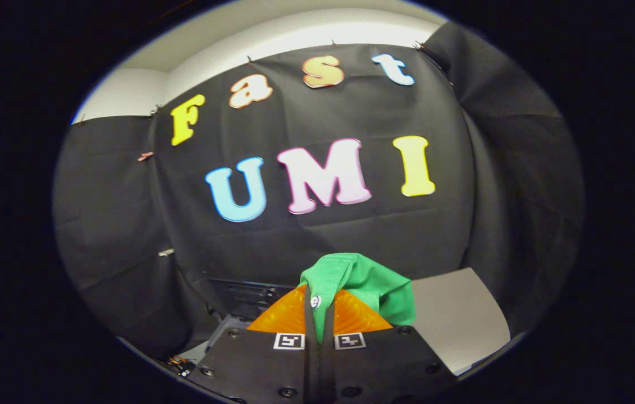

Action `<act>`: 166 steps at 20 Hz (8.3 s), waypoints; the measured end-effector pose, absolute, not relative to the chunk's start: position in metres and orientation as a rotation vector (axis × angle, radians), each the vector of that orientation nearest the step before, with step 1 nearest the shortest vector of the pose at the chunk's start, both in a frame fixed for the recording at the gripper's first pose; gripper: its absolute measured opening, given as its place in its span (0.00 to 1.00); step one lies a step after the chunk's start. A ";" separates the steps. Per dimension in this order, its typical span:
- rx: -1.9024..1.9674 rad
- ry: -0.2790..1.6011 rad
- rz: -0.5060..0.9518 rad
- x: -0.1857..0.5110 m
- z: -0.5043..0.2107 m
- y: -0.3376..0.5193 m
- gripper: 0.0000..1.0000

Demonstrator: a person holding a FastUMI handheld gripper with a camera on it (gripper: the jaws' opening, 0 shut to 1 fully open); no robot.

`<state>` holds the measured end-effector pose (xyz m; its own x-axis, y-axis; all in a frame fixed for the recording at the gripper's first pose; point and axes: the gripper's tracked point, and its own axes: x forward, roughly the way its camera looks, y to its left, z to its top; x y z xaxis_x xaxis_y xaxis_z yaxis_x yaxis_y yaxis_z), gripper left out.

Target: Put the clothes into the washing machine and then close the washing machine lid.

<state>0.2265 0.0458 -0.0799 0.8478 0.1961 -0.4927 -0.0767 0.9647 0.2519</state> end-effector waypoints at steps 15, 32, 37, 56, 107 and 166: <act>0.243 0.620 0.634 0.240 -0.129 0.304 0.05; 0.027 1.002 0.732 0.245 -0.387 0.348 0.05; -0.025 1.091 0.708 0.234 -0.413 0.338 0.05; 0.007 1.144 0.741 0.222 -0.418 0.345 0.99; 0.110 0.716 0.044 0.415 -0.407 0.210 1.00; 0.037 0.174 0.073 0.094 -0.060 0.042 0.98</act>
<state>0.0940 0.0418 -0.0599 0.9823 0.0754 -0.1712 -0.0690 0.9967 0.0429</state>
